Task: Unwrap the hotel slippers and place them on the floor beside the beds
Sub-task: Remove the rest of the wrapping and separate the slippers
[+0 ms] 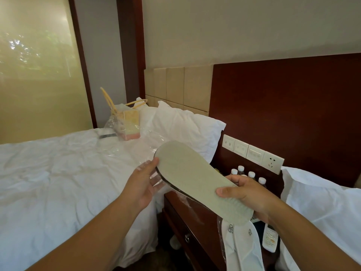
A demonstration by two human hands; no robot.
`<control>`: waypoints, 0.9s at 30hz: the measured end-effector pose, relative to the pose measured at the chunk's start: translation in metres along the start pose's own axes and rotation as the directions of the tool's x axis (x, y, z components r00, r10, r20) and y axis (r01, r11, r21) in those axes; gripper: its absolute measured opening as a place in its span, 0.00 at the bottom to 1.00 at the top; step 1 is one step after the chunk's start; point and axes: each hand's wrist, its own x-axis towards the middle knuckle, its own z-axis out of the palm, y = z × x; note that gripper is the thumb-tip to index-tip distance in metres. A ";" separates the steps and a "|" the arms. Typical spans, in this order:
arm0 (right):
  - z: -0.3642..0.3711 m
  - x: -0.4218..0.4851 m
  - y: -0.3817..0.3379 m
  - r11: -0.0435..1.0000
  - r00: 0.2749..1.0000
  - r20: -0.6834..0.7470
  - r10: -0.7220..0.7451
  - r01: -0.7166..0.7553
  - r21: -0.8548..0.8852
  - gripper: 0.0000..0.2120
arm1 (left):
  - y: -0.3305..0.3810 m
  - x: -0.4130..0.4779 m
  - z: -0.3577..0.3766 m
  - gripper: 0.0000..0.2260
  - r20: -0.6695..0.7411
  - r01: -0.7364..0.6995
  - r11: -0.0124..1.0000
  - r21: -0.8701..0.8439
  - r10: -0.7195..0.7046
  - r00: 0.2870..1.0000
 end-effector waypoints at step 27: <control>-0.094 0.069 0.119 0.989 0.907 -0.417 0.063 0.001 0.150 0.21 | -0.195 0.198 -0.011 0.15 -0.293 0.449 0.884 0.128 -0.399 0.869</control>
